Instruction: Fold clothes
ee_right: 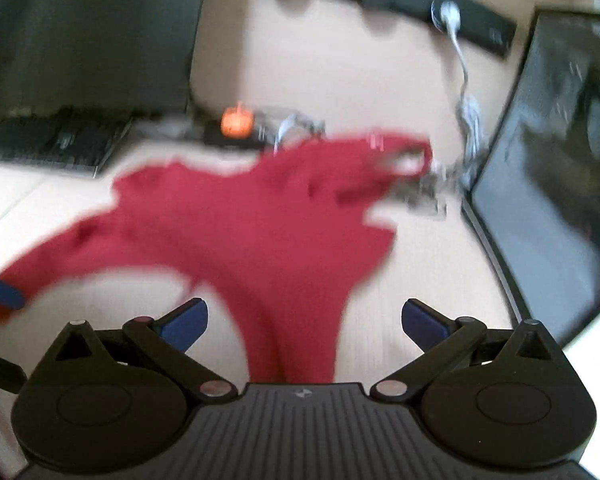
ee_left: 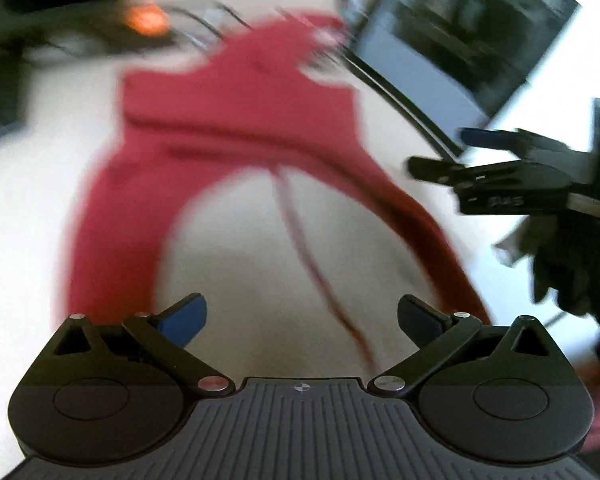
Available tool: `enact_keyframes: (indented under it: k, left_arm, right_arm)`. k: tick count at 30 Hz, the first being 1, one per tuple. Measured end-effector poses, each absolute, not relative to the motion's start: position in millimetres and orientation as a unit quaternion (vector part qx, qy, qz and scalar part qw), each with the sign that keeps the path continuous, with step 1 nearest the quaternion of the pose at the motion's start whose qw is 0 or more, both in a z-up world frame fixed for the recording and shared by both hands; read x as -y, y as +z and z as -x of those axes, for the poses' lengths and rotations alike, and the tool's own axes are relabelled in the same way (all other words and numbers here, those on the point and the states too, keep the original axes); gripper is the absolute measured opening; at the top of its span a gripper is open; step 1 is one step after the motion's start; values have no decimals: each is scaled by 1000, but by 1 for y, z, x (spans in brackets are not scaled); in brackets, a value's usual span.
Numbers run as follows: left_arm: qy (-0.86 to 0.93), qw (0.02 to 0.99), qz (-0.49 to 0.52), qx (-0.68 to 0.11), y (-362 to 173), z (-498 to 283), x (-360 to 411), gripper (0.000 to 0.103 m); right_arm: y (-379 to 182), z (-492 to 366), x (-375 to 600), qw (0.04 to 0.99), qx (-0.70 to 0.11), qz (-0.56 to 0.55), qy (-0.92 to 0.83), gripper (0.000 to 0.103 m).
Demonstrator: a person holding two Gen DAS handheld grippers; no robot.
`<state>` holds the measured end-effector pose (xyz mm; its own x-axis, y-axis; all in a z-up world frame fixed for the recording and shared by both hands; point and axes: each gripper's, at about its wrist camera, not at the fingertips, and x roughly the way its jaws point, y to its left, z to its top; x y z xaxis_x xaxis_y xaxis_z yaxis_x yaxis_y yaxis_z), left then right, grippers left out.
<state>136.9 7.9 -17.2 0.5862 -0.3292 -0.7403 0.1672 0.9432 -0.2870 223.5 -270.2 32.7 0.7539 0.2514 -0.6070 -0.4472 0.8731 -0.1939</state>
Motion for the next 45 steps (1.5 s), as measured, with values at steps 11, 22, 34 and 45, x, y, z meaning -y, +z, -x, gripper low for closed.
enact_keyframes:
  k: [11,22,34,45]
  left_arm:
    - [-94,859,154,-479,-51,-152,-27,103]
    - [-92,863,78,-491,-51,-157,-4,103]
    - [-127,881,-31,-455,-22,-179,22,103]
    - [-34,918,-269,-289,-22,-279,62,103]
  right_arm:
    - [-37,-288,190,895,-288,265,215,103]
    - [-32,-301,189,930,-253,231,135,103]
    - [-20,-260,341,963,-256,-77,-31,103]
    - [-3,-250,332,966,-253,53,27,103]
